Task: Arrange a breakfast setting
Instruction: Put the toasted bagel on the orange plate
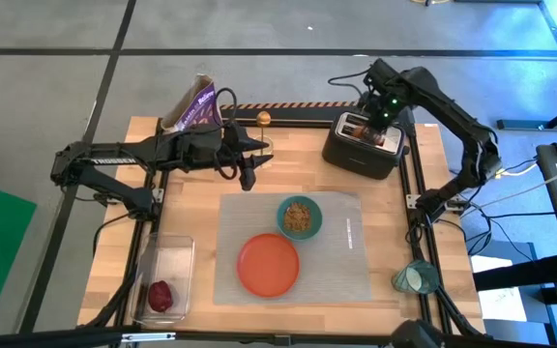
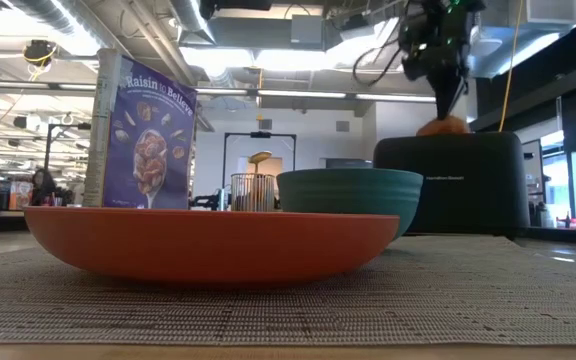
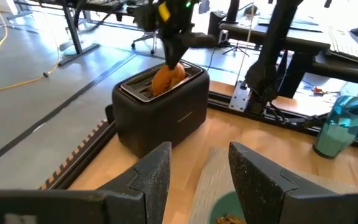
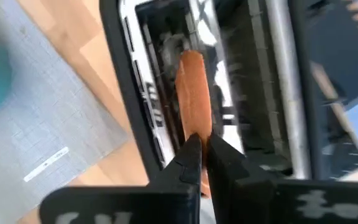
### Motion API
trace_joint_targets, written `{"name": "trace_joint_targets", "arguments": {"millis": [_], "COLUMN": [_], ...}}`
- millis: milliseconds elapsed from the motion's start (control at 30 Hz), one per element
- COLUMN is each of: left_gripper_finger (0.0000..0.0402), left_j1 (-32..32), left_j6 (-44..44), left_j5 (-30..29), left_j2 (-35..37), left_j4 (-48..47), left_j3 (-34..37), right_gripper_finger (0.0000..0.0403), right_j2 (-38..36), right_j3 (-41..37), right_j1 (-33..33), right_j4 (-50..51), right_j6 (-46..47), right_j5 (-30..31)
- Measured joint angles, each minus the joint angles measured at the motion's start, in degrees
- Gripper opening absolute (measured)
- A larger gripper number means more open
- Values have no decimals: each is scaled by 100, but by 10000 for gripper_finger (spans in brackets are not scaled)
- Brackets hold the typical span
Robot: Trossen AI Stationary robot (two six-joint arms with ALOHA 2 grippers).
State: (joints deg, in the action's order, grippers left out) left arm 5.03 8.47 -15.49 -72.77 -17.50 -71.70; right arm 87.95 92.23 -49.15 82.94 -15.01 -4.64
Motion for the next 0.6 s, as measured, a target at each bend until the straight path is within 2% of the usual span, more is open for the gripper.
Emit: {"name": "trace_joint_targets", "arguments": {"millis": [200, 333, 467, 600], "left_gripper_finger": [157, 157, 157, 157], "left_j1": [96, 236, 425, 549], "left_j6": [54, 666, 1538, 2201], "left_j5": [-52, -51, -59, -9], "left_j2": [0, 1, 2, 2], "left_j4": [4, 66, 77, 89], "left_j3": [0, 0, 0, 0], "right_gripper_finger": [2, 1, 1, 1], "right_j2": [-419, -648, -767, -823], "right_j3": [582, 957, 1149, 1149], "right_j1": [18, 322, 1001, 1946], "right_j4": [38, -2, -189, -700], "right_j6": [-120, -173, -171, -151], "right_j5": [-24, -90, -80, 229]}}
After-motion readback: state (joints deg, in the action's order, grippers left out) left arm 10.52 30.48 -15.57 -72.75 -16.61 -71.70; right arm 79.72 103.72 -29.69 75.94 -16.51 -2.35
